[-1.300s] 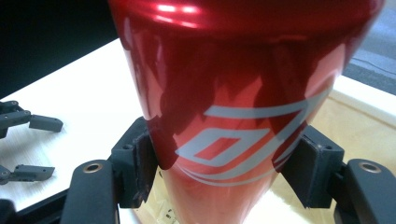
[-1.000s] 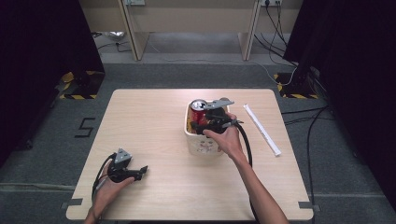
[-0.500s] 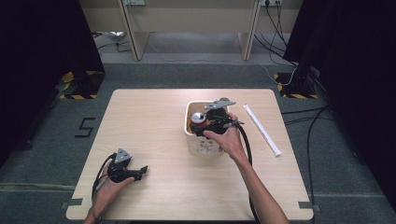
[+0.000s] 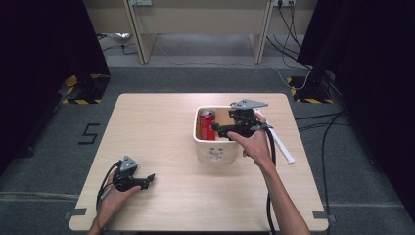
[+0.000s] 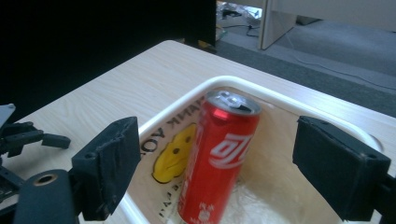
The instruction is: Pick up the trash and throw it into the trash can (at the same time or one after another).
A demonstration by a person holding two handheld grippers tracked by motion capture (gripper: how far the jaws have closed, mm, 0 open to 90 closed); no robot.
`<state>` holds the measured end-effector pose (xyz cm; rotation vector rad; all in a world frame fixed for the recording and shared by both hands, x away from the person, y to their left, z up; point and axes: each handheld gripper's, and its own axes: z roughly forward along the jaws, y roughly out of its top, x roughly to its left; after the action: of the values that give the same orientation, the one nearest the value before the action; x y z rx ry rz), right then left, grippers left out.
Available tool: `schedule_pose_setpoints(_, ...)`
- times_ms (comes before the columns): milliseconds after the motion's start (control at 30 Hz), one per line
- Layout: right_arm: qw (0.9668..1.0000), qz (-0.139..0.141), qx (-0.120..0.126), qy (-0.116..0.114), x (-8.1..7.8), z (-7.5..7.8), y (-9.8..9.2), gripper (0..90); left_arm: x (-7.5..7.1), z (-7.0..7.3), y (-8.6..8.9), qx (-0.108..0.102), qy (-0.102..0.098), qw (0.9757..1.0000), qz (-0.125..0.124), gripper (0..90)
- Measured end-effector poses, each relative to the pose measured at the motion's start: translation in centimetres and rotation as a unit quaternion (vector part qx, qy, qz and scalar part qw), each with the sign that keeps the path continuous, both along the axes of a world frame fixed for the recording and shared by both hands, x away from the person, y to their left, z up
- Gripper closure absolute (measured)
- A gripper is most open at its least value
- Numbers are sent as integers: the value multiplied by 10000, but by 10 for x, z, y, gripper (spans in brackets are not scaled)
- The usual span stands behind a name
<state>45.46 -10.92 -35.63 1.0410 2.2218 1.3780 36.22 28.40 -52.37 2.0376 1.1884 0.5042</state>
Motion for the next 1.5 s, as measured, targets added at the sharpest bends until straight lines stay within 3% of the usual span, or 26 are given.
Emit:
schedule_pose_setpoints(367,9998,-206,-9,-71,-1,3,-18,185,0,0,0,1,1,10000,-1,147)
schedule_pose_setpoints(800,9978,-641,83,-140,-4,10,-56,210,0,0,0,2,-1,10000,-2,146)
schedule_pose_setpoints(1167,9958,-911,-5,-44,-1,-4,-77,248,0,0,0,0,1,10000,0,146)
schedule_pose_setpoints(1500,9926,-1178,-278,50,5,-20,-98,323,0,0,0,2,-1,10000,0,146)
